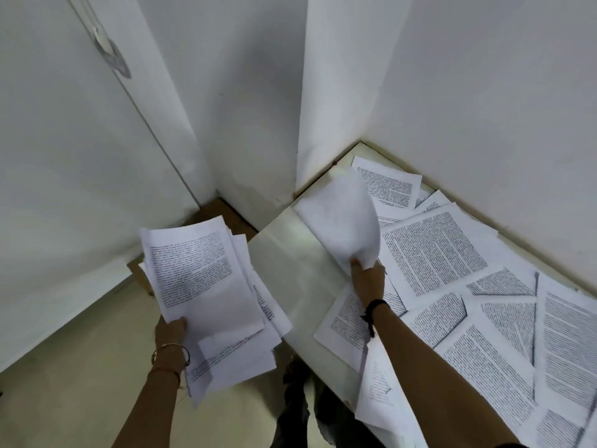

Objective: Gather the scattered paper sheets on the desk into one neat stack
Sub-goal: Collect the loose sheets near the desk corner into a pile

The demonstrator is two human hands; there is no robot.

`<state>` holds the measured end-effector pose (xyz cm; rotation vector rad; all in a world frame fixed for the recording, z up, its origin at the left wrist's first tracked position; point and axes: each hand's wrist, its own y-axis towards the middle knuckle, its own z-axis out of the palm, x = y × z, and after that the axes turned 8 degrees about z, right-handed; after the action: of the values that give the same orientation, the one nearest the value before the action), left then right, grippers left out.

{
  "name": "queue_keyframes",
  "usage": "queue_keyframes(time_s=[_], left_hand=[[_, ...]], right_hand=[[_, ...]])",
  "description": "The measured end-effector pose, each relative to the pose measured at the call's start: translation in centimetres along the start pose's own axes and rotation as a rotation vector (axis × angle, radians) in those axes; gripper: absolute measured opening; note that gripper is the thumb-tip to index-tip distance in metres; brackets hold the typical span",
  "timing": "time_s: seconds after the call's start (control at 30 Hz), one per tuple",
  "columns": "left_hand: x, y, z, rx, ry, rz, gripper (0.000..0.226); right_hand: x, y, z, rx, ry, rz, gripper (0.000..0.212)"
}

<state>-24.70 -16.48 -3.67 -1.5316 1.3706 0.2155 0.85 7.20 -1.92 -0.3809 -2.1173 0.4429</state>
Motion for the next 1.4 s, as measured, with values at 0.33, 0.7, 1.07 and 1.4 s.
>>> queue_keyframes(time_s=[0.33, 0.7, 1.07, 1.4], left_hand=[[-3.0, -0.6, 7.3, 0.452, 0.081, 0.054, 0.038], [-9.0, -6.9, 16.7, 0.707, 0.107, 0.203, 0.045], [-6.4, -8.7, 23.4, 0.933, 0.203, 0.076, 0.027], [-5.1, -9.1, 24.2, 0.765, 0.109, 0.228, 0.049]], right_hand=[[5.6, 1.7, -7.2, 0.137, 0.645, -0.007, 0.046], [6.9, 2.6, -16.0, -0.24, 0.4, -0.555, 0.017], [-11.1, 3.4, -15.2, 0.1, -0.545, -0.541, 0.047], [-11.7, 4.1, -15.1, -0.085, 0.339, 0.225, 0.028]])
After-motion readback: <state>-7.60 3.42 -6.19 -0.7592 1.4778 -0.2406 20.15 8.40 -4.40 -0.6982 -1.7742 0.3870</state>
